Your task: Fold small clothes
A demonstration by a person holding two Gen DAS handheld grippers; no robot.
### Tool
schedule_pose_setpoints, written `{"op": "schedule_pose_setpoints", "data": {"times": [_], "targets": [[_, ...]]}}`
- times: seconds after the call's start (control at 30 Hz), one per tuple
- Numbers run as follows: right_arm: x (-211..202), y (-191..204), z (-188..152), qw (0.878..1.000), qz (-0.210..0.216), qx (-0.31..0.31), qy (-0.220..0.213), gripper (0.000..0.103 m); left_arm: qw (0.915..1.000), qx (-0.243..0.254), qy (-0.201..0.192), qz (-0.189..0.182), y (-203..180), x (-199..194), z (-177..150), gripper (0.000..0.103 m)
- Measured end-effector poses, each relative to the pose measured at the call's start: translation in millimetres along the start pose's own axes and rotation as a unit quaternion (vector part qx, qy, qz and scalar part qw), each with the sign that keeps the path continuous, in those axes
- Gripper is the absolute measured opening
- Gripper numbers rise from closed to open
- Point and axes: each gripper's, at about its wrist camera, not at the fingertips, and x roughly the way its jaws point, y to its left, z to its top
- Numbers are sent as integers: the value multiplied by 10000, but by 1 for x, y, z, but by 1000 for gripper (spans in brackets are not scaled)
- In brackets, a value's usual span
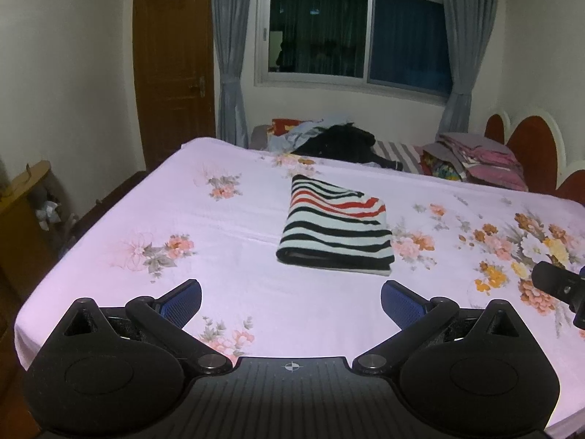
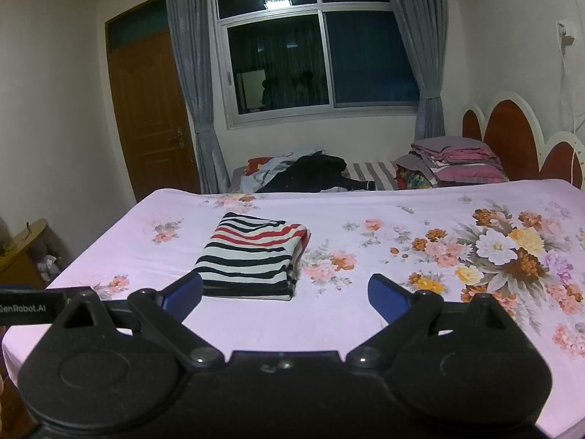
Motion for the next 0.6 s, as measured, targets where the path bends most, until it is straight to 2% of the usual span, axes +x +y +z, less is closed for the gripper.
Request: {"op": "schedule_pose_setpoints", "data": {"times": [0.6], "targets": [[-2, 3, -1, 10000, 66, 11, 22, 97, 10000, 1, 70, -7, -4, -2, 0, 103]]}}
